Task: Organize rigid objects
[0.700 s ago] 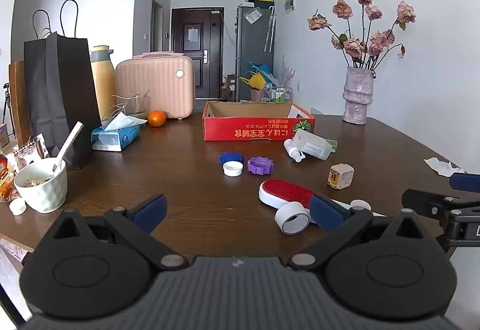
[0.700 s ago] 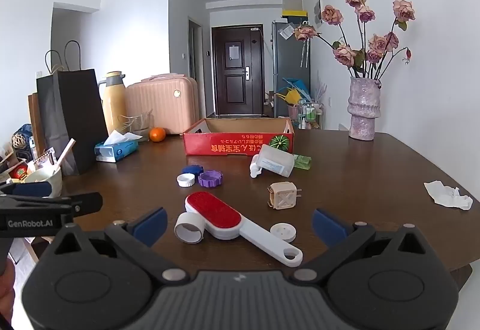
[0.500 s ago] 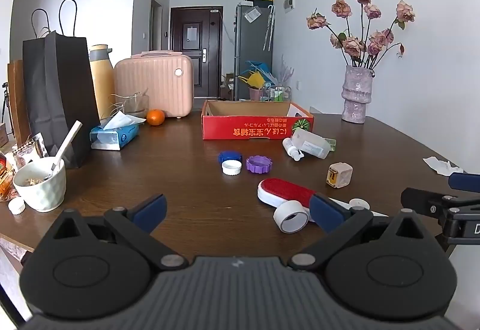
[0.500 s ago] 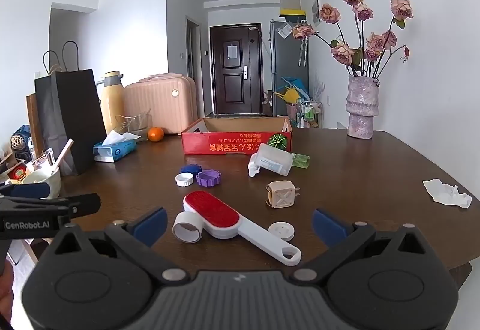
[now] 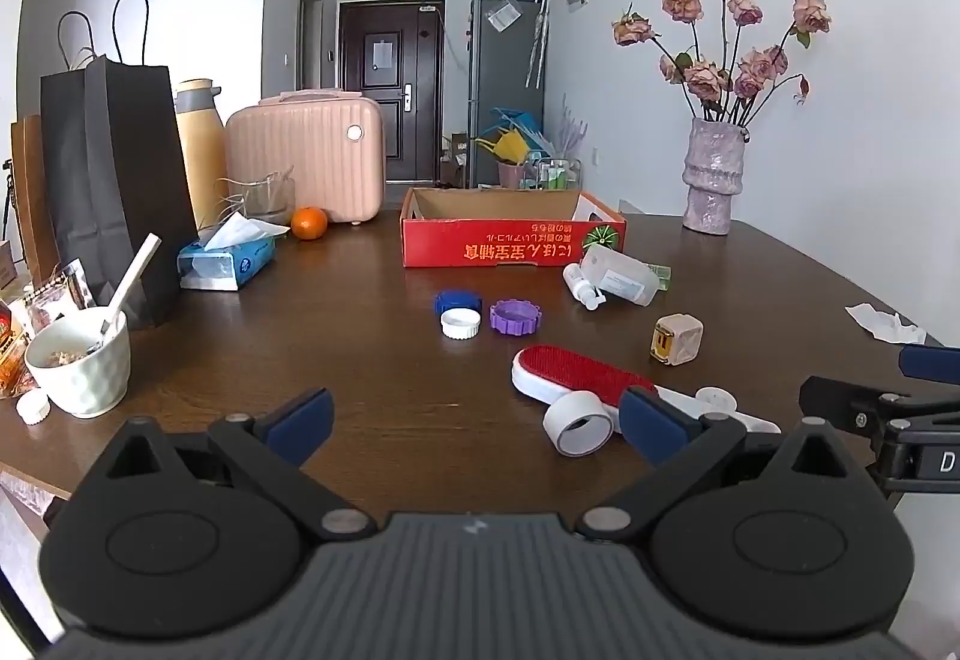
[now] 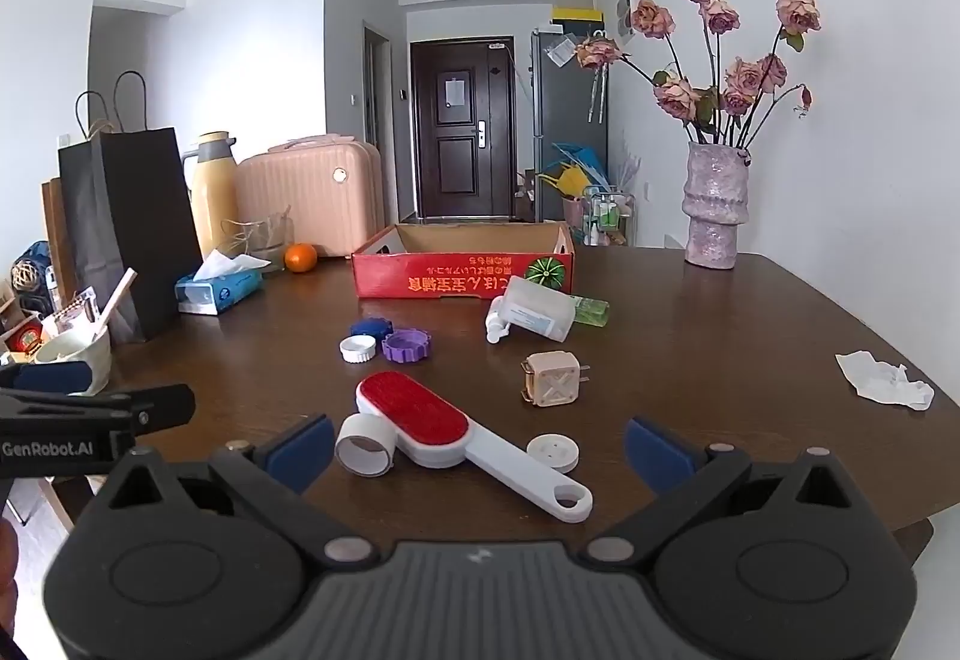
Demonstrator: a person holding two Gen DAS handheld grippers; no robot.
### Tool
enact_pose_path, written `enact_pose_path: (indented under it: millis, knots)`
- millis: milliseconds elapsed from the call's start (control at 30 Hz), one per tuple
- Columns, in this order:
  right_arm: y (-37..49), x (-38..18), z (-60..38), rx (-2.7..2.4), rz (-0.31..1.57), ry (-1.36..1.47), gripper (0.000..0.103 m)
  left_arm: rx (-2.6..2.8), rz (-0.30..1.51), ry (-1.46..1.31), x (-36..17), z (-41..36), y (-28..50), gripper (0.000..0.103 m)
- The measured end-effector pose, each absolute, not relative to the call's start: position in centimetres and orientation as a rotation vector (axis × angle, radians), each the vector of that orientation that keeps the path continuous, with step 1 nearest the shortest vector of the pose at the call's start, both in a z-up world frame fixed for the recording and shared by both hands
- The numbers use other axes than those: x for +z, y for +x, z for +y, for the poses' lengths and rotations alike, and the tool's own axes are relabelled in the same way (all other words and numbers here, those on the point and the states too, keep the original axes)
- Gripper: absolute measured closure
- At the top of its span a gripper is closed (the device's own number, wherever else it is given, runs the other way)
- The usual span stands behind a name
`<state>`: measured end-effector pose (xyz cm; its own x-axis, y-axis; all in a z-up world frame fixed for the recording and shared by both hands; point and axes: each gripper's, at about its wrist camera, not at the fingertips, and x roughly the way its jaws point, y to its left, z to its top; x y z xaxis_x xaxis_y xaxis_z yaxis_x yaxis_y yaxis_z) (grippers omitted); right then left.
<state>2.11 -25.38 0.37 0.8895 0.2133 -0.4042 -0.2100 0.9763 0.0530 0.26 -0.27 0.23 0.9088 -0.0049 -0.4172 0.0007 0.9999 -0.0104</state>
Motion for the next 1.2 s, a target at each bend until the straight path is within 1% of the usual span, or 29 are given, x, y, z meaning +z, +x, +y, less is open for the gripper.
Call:
enact_pose_path:
  millis: [1200]
  knots:
    - [1.92, 0.44, -25.64, 0.208, 0.42, 0.008, 0.0, -0.002, 0.427, -0.008, 0.39, -0.44, 0.19, 0.0]
